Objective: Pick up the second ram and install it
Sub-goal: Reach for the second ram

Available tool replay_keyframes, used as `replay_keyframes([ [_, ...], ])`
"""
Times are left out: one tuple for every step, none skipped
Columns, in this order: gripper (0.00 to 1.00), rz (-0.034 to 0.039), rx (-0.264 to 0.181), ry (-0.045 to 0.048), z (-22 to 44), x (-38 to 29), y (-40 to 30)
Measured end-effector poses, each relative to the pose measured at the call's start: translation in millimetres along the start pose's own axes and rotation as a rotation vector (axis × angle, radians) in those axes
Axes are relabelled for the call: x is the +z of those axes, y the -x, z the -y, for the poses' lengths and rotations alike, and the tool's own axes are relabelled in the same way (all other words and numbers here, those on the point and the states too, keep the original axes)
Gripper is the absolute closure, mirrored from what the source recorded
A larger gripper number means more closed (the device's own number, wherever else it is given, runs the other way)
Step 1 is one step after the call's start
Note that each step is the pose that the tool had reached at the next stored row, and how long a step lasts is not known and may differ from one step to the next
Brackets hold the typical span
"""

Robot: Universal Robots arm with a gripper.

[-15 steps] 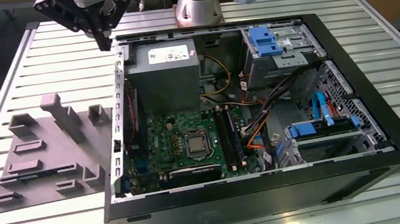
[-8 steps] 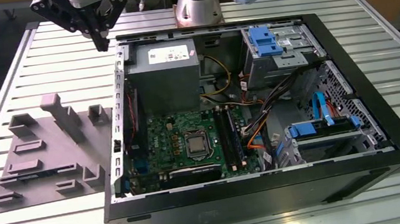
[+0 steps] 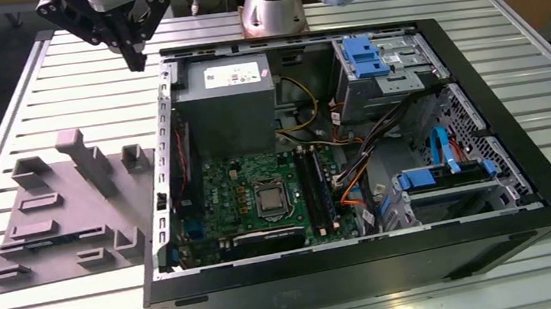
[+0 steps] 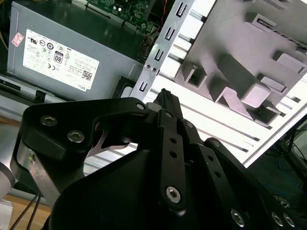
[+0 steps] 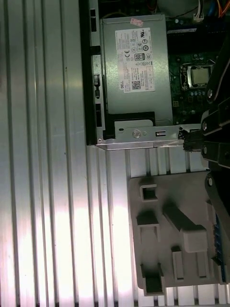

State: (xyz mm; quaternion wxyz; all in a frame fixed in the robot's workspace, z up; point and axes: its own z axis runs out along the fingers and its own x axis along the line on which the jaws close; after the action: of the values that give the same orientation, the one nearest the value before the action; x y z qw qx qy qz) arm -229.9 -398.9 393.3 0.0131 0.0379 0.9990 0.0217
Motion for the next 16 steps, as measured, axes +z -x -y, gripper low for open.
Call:
replay_keyframes([
  [0.89, 0.0000, 0.000, 0.0000, 0.0, 0.0, -0.6],
  [0.89, 0.0000, 0.000, 0.0001, 0.1, 0.0, -1.3],
  [0.89, 0.0000, 0.000, 0.0000, 0.2, 0.0, -1.9],
  [0.89, 0.0000, 0.000, 0.0001, 0.2, 0.0, -2.5],
  [0.89, 0.0000, 0.000, 0.0000, 0.2, -0.1, -3.1],
  [0.89, 0.0000, 0.000, 0.0000, 0.3, -0.1, -3.7],
  [0.89, 0.0000, 0.000, 0.0001, 0.3, -0.1, -4.2],
  [0.89, 0.0001, 0.000, 0.0001, 0.4, -0.1, -4.8],
  [0.89, 0.0001, 0.000, 0.0001, 0.4, -0.1, -5.3],
  [0.89, 0.0000, 0.000, 0.0000, 0.4, -0.1, -5.7],
  [0.89, 0.0000, 0.000, 0.0000, 0.5, -0.1, -6.0],
  [0.89, 0.0000, 0.000, 0.0001, 0.5, -0.1, -6.4],
  [0.89, 0.0000, 0.000, 0.0001, 0.5, -0.2, -6.7],
  [0.89, 0.0001, 0.000, 0.0000, 0.5, -0.2, -7.0],
  [0.89, 0.0000, 0.000, 0.0001, 0.6, -0.2, -7.5],
  [0.89, 0.0001, 0.000, 0.0001, 0.6, -0.2, -8.0],
])
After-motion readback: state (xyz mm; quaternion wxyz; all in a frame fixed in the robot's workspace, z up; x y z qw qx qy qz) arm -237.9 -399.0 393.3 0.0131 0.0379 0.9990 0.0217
